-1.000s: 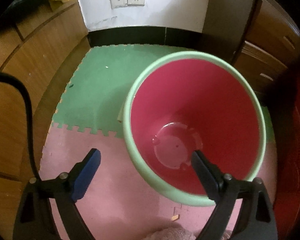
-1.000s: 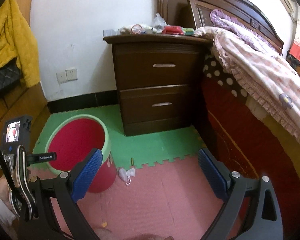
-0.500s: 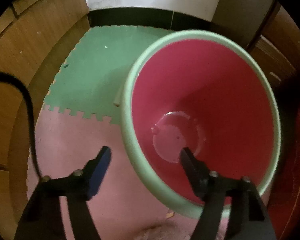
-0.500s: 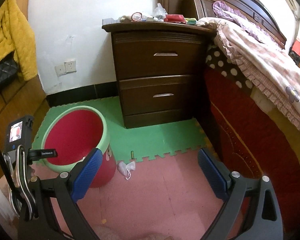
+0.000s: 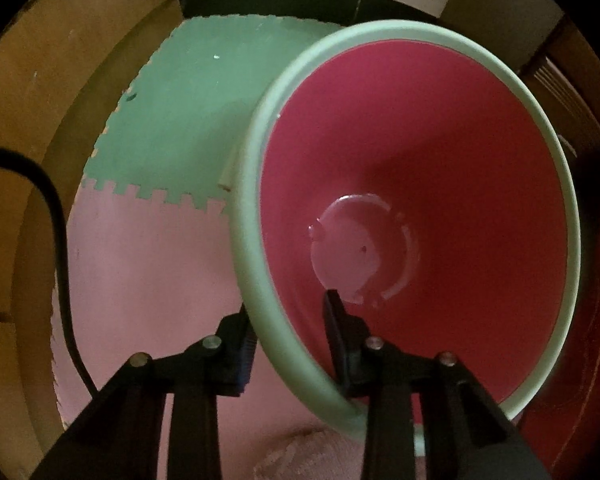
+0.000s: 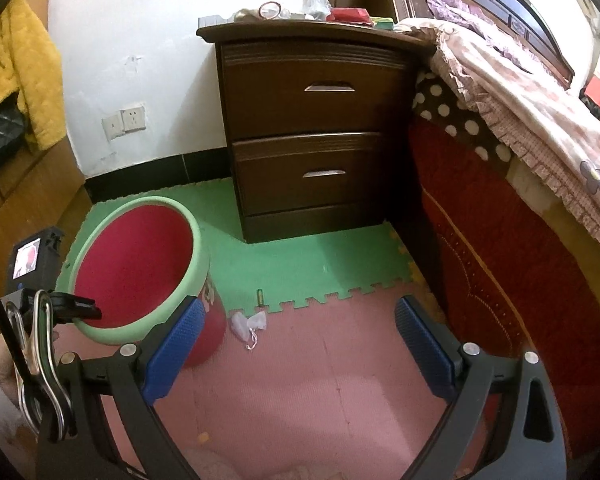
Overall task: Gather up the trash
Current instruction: 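Lift the bucket with the left gripper while the right gripper approaches the white mesh bag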
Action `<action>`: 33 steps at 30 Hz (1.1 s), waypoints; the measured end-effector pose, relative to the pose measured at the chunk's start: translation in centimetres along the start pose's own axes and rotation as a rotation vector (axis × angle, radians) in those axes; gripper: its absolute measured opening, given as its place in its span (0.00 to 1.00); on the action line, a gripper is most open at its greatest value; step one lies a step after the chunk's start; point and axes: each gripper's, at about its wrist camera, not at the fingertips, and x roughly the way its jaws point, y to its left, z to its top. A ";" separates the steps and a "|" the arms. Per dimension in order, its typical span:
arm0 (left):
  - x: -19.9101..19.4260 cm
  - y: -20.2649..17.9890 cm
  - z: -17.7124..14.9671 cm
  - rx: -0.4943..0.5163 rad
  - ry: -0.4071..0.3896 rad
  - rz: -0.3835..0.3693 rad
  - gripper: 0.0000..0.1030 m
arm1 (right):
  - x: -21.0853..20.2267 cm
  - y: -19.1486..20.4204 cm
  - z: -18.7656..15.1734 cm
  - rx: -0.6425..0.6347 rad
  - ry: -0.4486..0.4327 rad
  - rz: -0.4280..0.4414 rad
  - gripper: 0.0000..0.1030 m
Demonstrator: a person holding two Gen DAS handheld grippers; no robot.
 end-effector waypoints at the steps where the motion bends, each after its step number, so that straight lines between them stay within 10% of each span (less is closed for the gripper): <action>1: 0.0 0.1 -0.1 -0.006 0.007 -0.003 0.31 | 0.1 0.0 0.0 0.001 0.002 0.001 0.96; 33: -2.2 6.1 -2.3 -0.127 -0.035 0.056 0.15 | 14.6 2.1 -3.4 -0.064 0.238 0.032 0.87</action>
